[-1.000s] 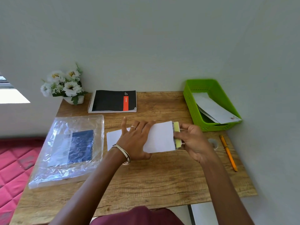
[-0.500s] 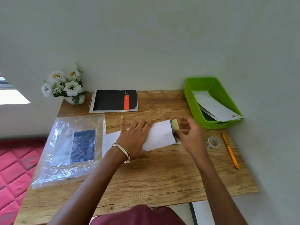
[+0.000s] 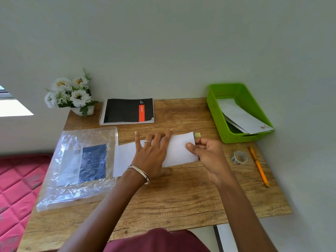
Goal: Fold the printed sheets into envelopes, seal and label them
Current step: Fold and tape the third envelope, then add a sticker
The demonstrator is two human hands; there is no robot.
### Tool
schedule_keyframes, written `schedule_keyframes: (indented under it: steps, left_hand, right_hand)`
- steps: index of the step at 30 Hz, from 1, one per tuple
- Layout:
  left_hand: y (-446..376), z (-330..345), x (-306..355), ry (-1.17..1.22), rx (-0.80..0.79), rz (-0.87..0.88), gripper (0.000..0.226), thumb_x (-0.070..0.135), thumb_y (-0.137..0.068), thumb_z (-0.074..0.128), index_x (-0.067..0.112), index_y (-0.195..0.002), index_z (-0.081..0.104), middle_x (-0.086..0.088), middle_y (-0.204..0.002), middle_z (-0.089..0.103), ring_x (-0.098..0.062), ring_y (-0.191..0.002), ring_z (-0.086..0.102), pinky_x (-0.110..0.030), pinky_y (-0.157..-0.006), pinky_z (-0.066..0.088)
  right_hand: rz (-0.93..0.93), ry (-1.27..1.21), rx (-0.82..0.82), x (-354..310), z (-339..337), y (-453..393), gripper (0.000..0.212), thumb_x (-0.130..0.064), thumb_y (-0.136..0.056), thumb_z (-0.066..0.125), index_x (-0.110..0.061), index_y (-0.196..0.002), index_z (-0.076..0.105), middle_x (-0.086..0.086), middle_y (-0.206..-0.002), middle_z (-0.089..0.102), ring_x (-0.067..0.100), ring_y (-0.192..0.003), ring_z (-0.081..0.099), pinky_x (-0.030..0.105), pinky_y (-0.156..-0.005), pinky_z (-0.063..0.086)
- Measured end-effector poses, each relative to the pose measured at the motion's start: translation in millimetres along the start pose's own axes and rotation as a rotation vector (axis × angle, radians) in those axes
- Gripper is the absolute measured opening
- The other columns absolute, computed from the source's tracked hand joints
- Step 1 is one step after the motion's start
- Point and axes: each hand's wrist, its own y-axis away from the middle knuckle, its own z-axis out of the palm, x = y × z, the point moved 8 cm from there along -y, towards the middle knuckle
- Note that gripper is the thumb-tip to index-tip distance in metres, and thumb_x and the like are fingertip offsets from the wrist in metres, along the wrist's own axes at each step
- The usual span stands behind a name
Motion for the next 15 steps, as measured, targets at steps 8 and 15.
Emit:
schedule_keyframes:
  steps: [8,15]
  left_hand:
    - [3.4,-1.1,-20.2,0.019,0.105,-0.095,0.076,0.069,-0.059,0.062,0.026,-0.121,0.046,0.003,-0.117,0.057,-0.025,-0.111,0.054,-0.067,-0.103,0.019]
    - [11.1,0.9,-77.3,0.116,0.044,-0.267,0.087,0.068,-0.057,0.066,0.028,-0.128,0.035,0.003,-0.129,0.049,-0.024,-0.12,0.047,-0.065,-0.108,0.013]
  right_hand:
    - [0.05,-0.014,-0.049,16.6,9.8,-9.1,0.006,-0.018,-0.089,0.064,-0.014,-0.093,0.066,0.005,-0.089,0.071,0.017,-0.087,0.065,0.026,-0.067,0.051]
    - [0.015,0.33,0.376,34.2,-47.3,-40.2,0.015,-0.027,-0.084,0.071,-0.013,-0.089,0.065,0.001,-0.086,0.067,0.019,-0.088,0.063,0.026,-0.067,0.045]
